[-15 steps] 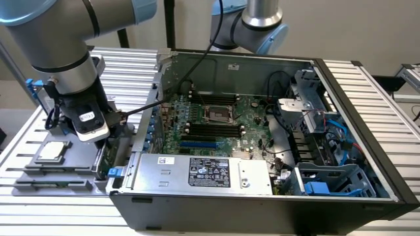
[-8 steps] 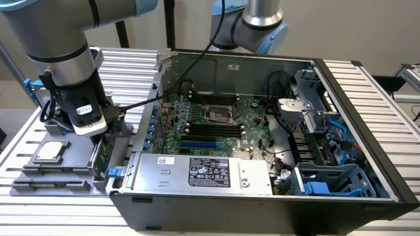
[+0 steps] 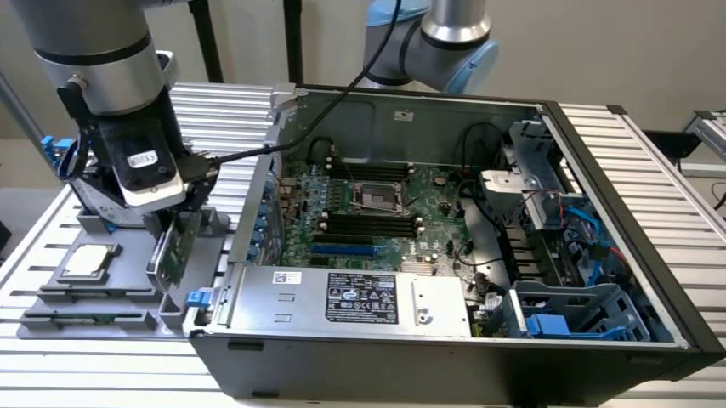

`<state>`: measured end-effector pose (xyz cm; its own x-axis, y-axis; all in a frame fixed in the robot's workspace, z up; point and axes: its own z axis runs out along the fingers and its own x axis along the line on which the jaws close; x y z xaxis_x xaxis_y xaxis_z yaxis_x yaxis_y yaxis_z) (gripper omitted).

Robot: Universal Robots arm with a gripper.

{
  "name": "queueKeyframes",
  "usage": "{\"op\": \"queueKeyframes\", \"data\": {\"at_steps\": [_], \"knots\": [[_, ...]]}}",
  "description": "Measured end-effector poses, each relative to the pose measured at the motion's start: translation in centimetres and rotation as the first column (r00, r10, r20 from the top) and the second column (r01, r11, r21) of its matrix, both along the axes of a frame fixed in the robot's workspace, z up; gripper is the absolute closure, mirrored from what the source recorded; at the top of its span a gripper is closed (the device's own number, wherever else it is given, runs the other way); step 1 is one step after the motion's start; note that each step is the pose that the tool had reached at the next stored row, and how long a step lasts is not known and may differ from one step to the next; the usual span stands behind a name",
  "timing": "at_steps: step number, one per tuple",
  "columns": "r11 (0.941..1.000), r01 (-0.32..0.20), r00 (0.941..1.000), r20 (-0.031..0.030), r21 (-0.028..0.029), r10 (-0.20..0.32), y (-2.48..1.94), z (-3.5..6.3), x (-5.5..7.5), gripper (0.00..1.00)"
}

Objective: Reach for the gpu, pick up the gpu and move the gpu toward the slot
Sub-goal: 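Pick up the gpu and move the gpu toward the slot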

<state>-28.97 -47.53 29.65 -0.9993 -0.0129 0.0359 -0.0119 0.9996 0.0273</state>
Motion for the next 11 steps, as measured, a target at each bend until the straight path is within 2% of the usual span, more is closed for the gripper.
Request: {"op": "queueKeyframes", "data": {"at_steps": [11], "knots": [[1.0,0.0,1.0,-0.0076,0.0001,0.0,0.0,5.03,2.0,0.74]]}}
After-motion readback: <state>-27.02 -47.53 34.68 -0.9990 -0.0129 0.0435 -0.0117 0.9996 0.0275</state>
